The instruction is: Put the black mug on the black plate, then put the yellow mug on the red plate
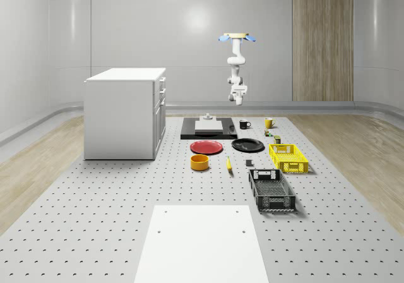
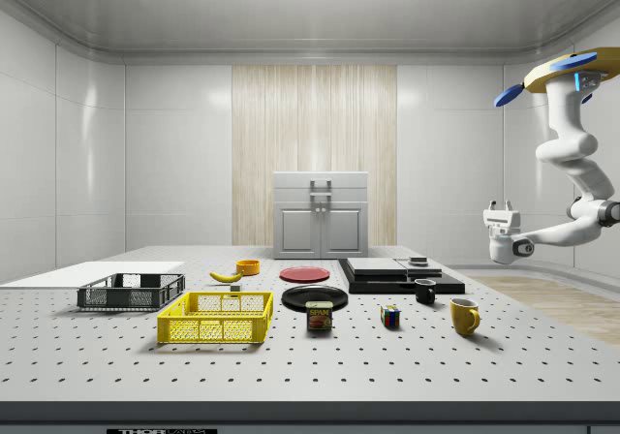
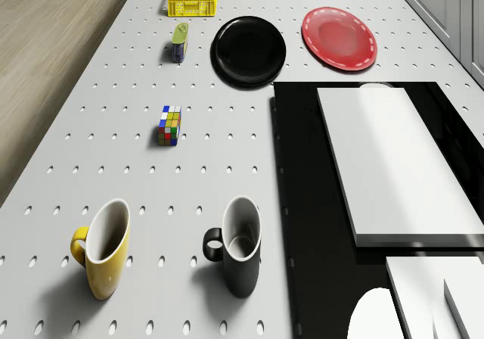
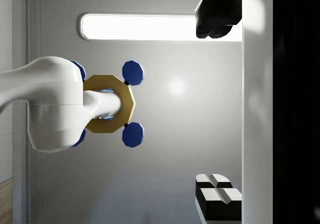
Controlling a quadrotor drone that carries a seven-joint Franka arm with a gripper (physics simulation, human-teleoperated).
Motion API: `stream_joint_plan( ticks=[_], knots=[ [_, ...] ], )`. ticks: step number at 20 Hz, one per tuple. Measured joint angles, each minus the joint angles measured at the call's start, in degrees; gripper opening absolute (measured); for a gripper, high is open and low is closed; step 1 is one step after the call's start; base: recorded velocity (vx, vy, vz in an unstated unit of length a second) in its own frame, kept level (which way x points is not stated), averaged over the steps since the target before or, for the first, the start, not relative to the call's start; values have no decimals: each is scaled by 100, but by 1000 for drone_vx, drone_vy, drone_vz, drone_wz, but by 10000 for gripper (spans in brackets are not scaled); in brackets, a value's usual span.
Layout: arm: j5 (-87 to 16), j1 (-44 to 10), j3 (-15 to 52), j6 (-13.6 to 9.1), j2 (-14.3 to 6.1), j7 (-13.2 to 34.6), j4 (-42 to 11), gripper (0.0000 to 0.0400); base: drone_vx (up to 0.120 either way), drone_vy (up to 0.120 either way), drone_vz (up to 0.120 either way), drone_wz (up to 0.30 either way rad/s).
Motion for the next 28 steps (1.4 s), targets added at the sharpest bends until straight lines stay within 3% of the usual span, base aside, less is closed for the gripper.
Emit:
stream_joint_plan(
  ticks=[11,28],
  knots=[
    [-10,-8,12,44,-30,-1,-26,400,0,0,0,0],
    [-258,-66,191,119,-83,30,-81,400,111,0,0,0]
  ],
)
